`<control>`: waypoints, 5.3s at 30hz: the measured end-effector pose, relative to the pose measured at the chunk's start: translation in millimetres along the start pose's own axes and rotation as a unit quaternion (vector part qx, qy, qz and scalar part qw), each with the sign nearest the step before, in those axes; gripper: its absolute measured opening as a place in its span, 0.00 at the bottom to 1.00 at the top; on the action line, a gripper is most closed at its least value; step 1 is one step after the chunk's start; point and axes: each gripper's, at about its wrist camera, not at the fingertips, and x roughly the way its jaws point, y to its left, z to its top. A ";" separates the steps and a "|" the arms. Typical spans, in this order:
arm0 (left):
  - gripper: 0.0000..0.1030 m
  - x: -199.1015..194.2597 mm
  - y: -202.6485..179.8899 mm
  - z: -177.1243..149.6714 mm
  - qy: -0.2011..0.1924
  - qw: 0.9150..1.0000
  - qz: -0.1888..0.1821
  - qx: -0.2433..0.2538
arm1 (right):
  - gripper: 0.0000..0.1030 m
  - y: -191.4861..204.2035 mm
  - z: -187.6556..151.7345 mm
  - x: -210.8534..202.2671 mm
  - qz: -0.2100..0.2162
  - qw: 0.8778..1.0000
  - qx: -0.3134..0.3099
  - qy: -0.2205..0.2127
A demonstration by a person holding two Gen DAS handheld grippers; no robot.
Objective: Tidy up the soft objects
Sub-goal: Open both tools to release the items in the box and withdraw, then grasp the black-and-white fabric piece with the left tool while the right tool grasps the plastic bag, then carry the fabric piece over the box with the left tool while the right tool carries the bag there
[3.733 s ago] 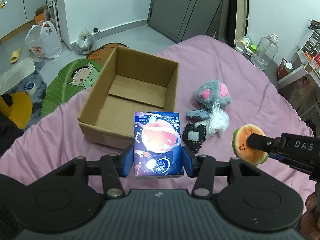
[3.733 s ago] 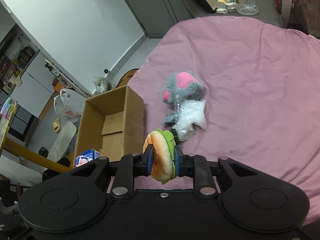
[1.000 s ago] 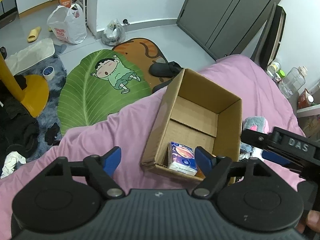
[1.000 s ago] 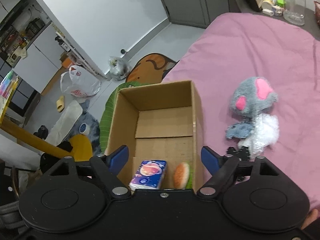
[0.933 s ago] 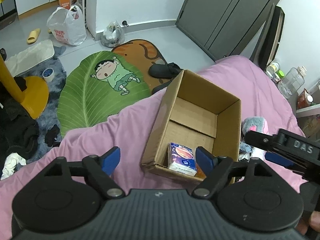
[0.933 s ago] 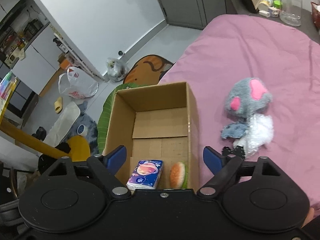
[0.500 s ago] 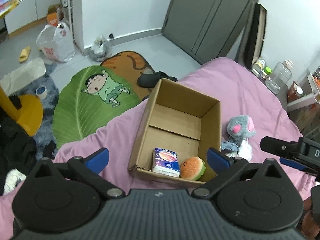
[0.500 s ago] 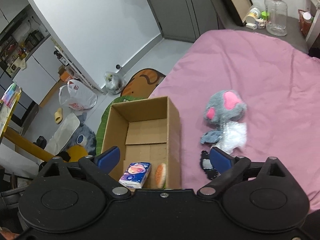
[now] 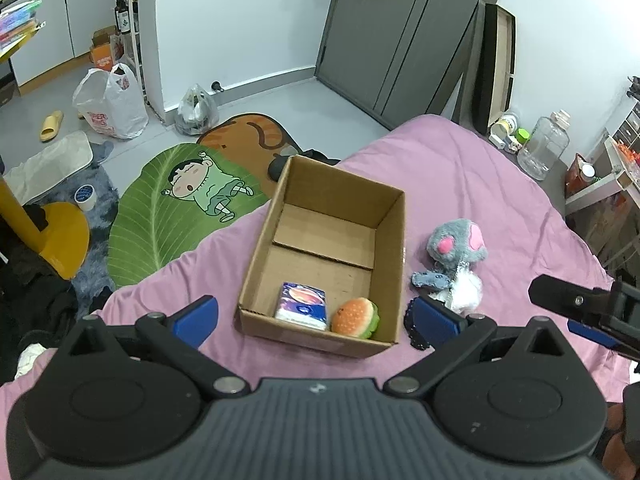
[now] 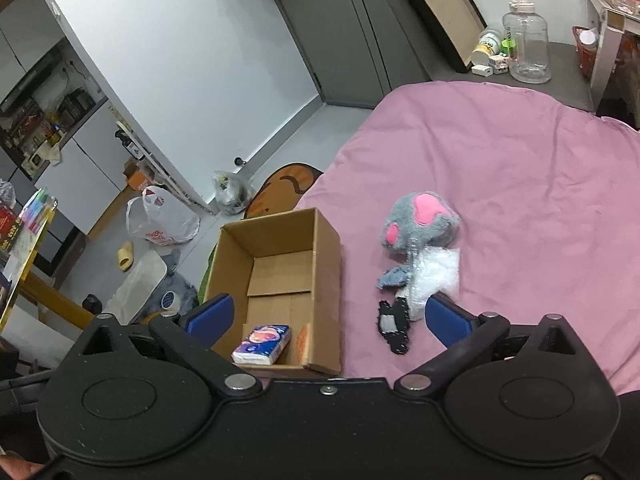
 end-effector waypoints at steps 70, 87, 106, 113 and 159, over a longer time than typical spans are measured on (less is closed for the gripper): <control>0.76 78.4 -146.8 -38.4 0.001 0.999 0.035 -0.033 | 0.88 -172.9 36.6 35.5 0.089 0.992 0.029 0.082; 0.59 151.2 -146.8 -56.8 0.048 0.997 0.020 -0.050 | 0.85 -175.3 41.8 116.5 0.121 0.979 0.061 0.153; 0.44 195.9 -157.5 -70.0 0.080 0.994 0.057 -0.045 | 0.84 -164.0 30.6 161.1 0.107 0.973 0.075 0.190; 0.22 198.9 -152.5 -68.6 0.076 0.994 0.050 -0.060 | 0.84 -154.1 29.7 168.2 0.102 0.974 0.055 0.195; 0.18 73.1 -86.2 -44.9 0.007 0.994 -0.057 -0.093 | 0.20 -79.2 34.8 42.6 0.041 0.993 0.002 0.110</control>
